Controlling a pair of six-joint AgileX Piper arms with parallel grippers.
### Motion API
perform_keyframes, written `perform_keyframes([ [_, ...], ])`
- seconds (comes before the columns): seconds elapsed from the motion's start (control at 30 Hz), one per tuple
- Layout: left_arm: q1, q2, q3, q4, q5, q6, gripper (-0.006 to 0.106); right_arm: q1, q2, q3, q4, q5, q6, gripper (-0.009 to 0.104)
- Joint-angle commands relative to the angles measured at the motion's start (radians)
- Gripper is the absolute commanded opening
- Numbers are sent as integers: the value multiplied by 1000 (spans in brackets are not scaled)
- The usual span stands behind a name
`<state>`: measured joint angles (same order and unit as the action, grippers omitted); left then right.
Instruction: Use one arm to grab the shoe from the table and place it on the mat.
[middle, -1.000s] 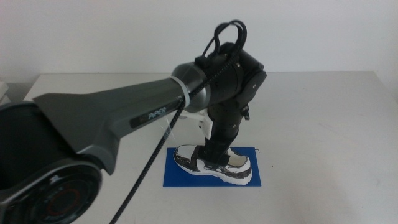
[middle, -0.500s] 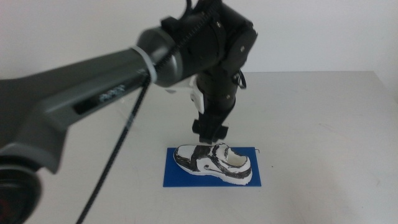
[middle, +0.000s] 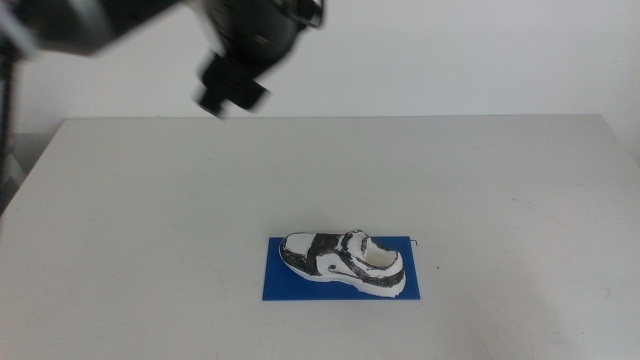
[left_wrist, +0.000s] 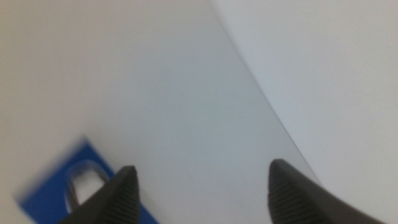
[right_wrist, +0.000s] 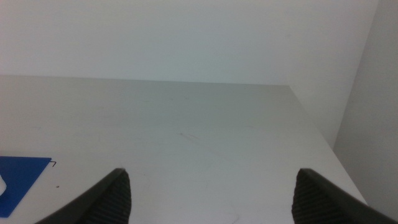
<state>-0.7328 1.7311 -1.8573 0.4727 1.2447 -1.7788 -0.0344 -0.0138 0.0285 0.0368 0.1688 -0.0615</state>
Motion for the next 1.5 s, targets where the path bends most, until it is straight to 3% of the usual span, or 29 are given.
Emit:
perform_keyframes([
  [0.0,34,-79,-29,80,73,190,63,-5,-21,-10,-8,-79,-13,66],
  [0.23,133,-132,-29,176,73,720,38,-5,-21,-10,-8,-79,-13,66],
  [0.53,165,-180,-30,369,73,1216,15,-5,-21,-10,-8,-79,-13,66],
  [0.63,165,-183,-30,415,72,1286,10,-5,-21,-10,-8,-79,-13,66],
  [0.8,167,-189,-30,411,72,1288,4,-5,-21,-10,-8,-79,-13,66],
  [0.93,168,-188,-30,490,52,1288,-2,-5,-21,-10,-8,-79,-13,66],
  [1.0,186,-209,-30,426,33,1283,-1,-5,-21,-10,-8,-79,-13,66],
  [1.07,248,-247,-29,251,-35,1324,-1,-5,-21,-10,-8,-79,-13,66],
  [1.13,352,-294,-16,15,-142,1461,-1,-5,-21,-10,-8,-79,-13,66],
  [1.23,492,-383,75,-217,-301,1614,-1,-5,-21,-10,-8,-79,-13,66],
  [1.47,694,-675,519,-277,-703,1623,-1,-5,-21,-10,-8,-79,-13,66],
])
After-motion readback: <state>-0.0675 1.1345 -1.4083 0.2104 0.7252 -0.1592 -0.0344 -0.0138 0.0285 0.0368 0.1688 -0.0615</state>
